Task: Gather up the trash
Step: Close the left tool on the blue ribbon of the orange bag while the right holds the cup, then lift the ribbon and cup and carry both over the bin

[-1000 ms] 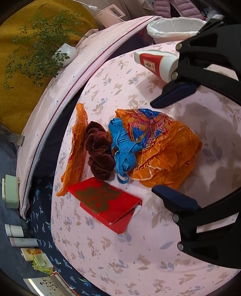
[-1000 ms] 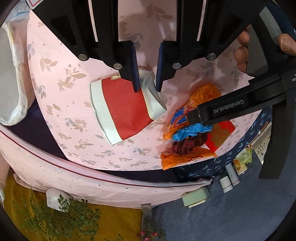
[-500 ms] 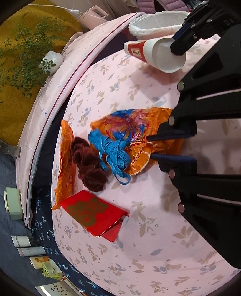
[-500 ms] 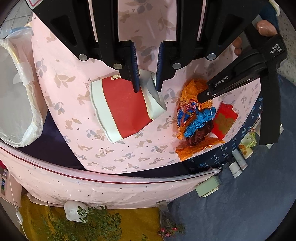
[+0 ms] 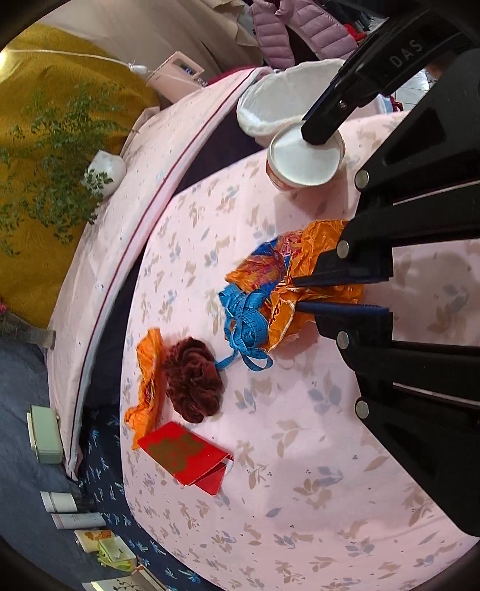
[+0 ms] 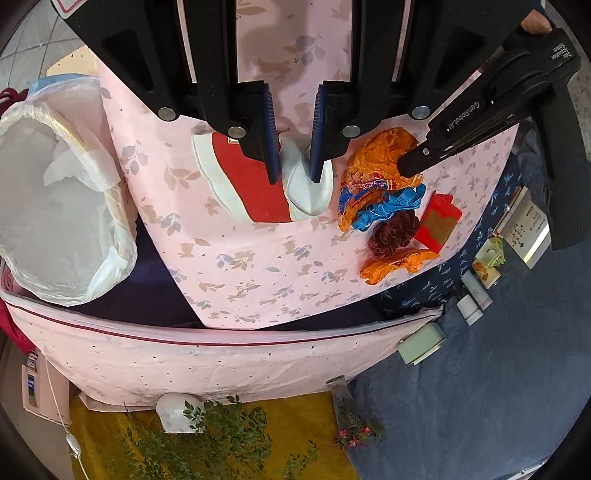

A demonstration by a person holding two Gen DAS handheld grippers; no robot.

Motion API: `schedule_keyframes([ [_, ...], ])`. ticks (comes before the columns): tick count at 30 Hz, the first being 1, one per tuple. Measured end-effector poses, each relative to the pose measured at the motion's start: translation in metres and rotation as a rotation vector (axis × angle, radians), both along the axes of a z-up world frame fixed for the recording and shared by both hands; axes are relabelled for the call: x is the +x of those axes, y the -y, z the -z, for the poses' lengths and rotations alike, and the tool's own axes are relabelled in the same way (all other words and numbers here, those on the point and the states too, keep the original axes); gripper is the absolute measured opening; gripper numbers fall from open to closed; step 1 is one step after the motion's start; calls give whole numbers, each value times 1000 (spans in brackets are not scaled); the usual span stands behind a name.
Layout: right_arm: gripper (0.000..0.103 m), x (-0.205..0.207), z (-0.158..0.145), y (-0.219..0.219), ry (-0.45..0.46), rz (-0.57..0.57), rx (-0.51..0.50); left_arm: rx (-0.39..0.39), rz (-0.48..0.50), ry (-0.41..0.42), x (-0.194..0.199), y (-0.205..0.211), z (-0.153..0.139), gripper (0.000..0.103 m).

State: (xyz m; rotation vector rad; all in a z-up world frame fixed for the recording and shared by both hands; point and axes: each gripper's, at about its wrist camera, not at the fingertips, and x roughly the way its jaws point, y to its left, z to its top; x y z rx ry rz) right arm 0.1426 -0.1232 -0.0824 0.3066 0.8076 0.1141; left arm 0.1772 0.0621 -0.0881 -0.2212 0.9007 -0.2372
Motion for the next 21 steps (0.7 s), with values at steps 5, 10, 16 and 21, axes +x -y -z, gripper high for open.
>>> schedule_keyframes([
  [5,16,-12,-6,15,17,25,16,-33,36,-16,-15,14,-7,10],
  [10,16,-22,-11,28,30,40,26,-14,38,-20,-24,22,-7,31],
  [16,16,-25,-14,37,40,50,37,24,-1,-14,-13,19,-9,59],
  [21,16,-22,-10,39,32,51,44,71,7,-29,7,27,2,59],
])
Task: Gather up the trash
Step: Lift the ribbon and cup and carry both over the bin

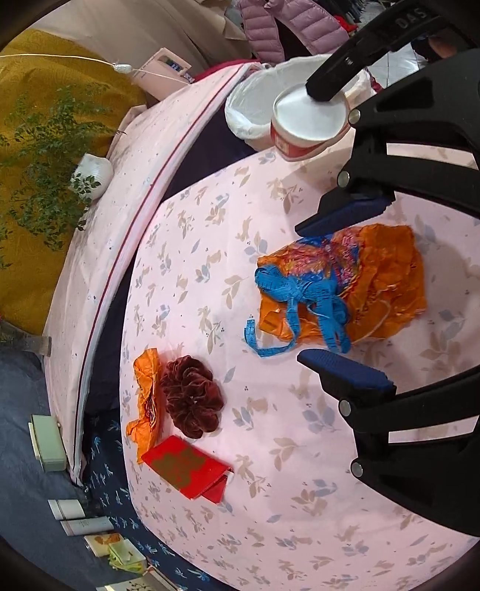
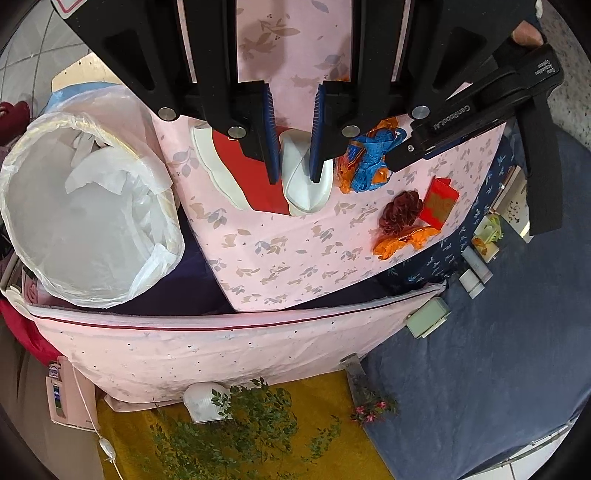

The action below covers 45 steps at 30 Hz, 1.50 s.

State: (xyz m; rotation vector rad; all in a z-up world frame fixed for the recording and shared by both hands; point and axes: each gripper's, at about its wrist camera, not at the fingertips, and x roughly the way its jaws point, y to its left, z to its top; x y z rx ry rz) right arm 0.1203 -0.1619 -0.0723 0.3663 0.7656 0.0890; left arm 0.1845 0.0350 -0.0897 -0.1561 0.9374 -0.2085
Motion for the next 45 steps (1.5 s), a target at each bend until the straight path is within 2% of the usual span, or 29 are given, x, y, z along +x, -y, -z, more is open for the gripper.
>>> schedule_keyframes([
  [2,16,2,3,0,-5,-2,-1,20,16,-9,5,6,6,54],
  [7,16,6,8,1,-18,-6,-2,37,46,-45,12,15,24,28],
  [8,16,7,9,1,-19,-7,-2,40,49,-49,13,16,26,21],
  [12,16,7,12,2,-23,-10,-1,32,56,-51,13,18,30,13],
  [17,16,6,10,3,-17,-10,1,11,52,-30,6,15,19,11],
  [29,16,-4,-17,15,46,0,-3,-36,81,68,-7,28,-37,11],
  [35,16,-8,-32,33,79,33,-11,-38,143,101,-12,60,-55,11],
  [45,16,-22,-40,92,98,139,-16,-51,264,103,-14,124,-64,11],
])
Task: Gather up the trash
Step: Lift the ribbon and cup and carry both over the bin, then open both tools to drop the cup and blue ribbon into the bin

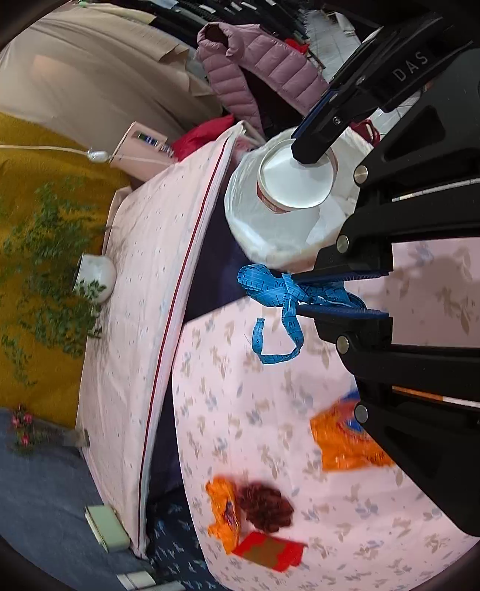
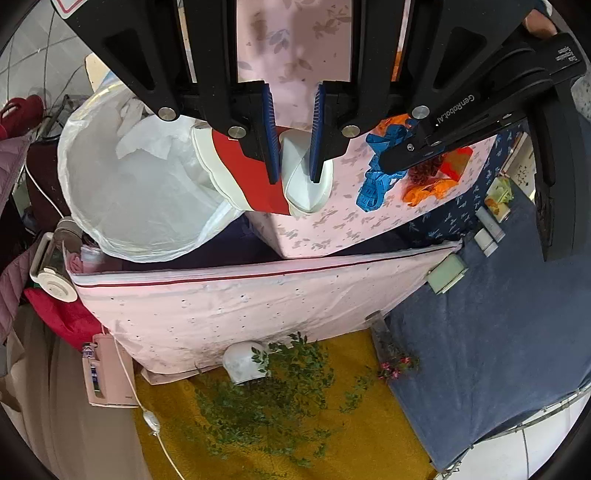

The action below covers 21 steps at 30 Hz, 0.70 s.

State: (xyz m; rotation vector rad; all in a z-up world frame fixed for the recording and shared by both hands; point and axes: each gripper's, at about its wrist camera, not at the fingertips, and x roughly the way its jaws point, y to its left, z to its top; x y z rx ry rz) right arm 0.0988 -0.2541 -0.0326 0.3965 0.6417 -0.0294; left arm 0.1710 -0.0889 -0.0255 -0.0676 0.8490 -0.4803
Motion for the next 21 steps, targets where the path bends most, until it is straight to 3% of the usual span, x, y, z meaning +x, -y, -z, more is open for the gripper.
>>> schedule_keyframes([
  [11,16,-13,13,64,-26,111,-4,7,142,-29,-3,80,10,11],
  [18,16,-15,21,85,-41,155,2,25,177,-52,-1,110,21,14],
  [19,17,-15,21,89,-41,164,7,32,168,-50,-1,112,22,16],
  [21,19,-15,21,93,-35,177,23,41,144,-43,-1,112,22,47],
])
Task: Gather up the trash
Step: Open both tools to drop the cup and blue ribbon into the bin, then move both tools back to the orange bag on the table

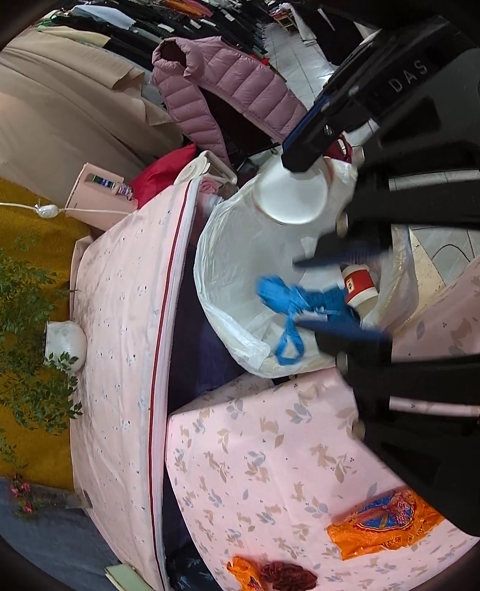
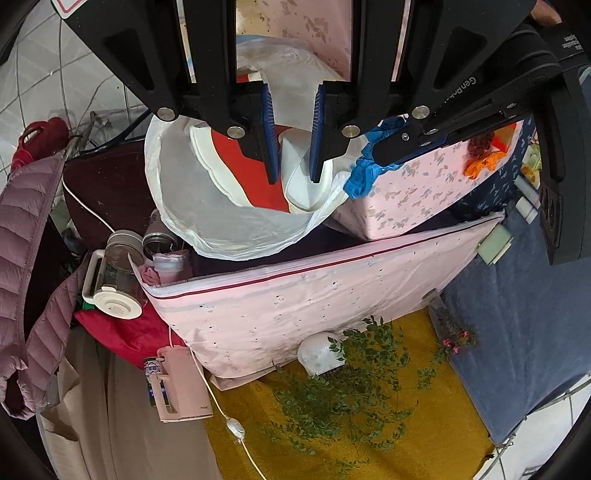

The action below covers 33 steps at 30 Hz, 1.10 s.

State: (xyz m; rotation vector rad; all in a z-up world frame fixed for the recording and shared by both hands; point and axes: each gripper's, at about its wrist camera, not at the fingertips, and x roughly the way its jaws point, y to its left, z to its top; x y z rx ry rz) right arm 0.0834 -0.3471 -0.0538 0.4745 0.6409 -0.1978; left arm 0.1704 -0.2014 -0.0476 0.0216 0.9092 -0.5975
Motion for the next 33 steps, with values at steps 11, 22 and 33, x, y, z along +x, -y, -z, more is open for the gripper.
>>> schedule_keyframes([
  [11,34,0,-2,-3,4,0,-6,20,-75,38,0,-20,1,55],
  [22,39,4,-5,-33,-3,-52,-29,16,-155,52,1,-60,-2,55],
  [33,48,12,-6,-75,-15,-118,-62,6,-242,48,3,-108,0,55],
])
